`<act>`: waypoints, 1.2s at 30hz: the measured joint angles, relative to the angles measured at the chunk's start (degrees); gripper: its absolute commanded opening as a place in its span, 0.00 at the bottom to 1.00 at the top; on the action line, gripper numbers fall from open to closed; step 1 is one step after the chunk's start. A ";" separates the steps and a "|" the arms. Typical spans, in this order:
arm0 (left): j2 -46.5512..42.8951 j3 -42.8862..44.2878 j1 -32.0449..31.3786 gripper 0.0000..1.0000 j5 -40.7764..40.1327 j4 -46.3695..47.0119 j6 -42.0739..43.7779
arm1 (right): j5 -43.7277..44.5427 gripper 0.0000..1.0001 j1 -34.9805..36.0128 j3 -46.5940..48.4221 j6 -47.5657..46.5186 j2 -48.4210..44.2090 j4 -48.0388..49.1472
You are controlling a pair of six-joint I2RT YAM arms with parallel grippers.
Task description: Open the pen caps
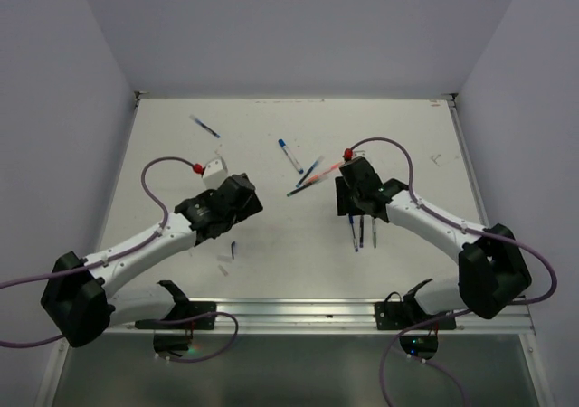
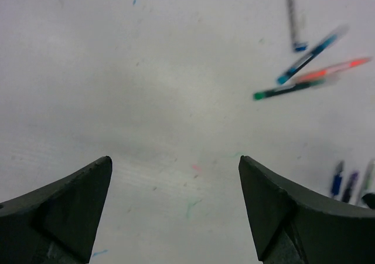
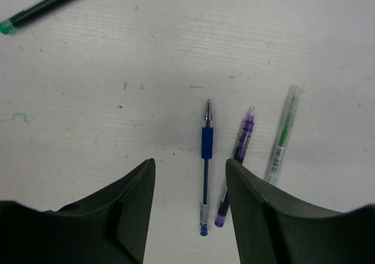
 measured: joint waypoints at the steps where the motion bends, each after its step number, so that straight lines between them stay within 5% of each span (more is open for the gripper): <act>1: 1.53 3.61 0.57 0.92 -0.48 0.44 1.55 | 0.35 0.60 0.00 0.00 -0.13 -1.16 0.00; 16: 41.11 46.05 26.97 0.86 -0.96 4.13 16.17 | 2.67 0.63 0.00 2.38 -0.90 -6.23 -3.91; 25: 57.22 61.13 31.26 0.84 -6.16 4.42 18.73 | 0.52 0.63 0.00 1.90 -1.92 -10.43 -2.91; 36: 67.32 66.95 32.83 0.80 -8.00 7.30 21.38 | -0.68 0.63 0.00 -0.42 -2.67 -13.29 -1.09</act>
